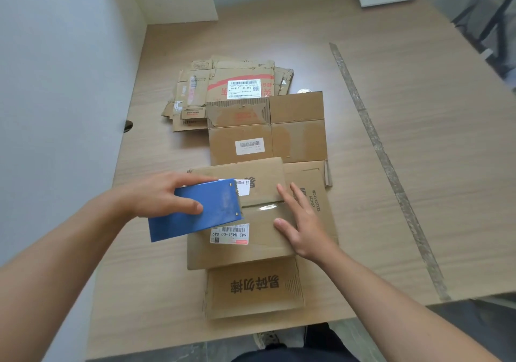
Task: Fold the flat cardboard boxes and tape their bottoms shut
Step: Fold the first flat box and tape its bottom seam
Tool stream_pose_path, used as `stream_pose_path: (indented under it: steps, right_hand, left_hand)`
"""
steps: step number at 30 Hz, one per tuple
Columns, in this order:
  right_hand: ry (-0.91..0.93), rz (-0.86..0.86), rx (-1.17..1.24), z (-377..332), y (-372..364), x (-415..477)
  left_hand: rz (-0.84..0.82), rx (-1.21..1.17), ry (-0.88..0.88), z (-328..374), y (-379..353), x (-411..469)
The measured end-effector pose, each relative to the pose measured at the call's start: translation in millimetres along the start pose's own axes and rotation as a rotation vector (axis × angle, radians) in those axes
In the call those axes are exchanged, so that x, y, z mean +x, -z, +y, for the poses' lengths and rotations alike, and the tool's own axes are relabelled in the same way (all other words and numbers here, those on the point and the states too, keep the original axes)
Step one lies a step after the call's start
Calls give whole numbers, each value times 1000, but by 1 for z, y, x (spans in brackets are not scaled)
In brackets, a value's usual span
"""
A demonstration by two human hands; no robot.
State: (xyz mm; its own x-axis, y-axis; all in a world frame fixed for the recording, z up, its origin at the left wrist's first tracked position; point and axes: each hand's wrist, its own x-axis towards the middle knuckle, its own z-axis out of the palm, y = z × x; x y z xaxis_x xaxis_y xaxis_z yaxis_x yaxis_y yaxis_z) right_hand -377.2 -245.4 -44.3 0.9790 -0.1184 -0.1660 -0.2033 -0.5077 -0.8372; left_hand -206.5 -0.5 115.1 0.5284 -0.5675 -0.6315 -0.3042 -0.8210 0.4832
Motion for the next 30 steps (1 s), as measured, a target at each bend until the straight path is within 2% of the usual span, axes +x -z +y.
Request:
stream_pose_path:
  steps: [2,7,14,19,30]
  right_hand:
    - [37,-12,-76,-3,6,7]
    - [165,-176,-310,-19,16,36]
    - [166,-91,-501,-4,21,39]
    - [136,-41,-555,-6,18,37]
    - [133,-45,-567,-6,17,32]
  left_hand:
    - [17,-15,-5,-1,-1,1]
    - [27,12,-1,-5,-5,0]
    - [33,7,-10,-5,-4,0]
    - [29,23,-5,-2,-2,1]
    - [-8,57,-10,-12,11,-5]
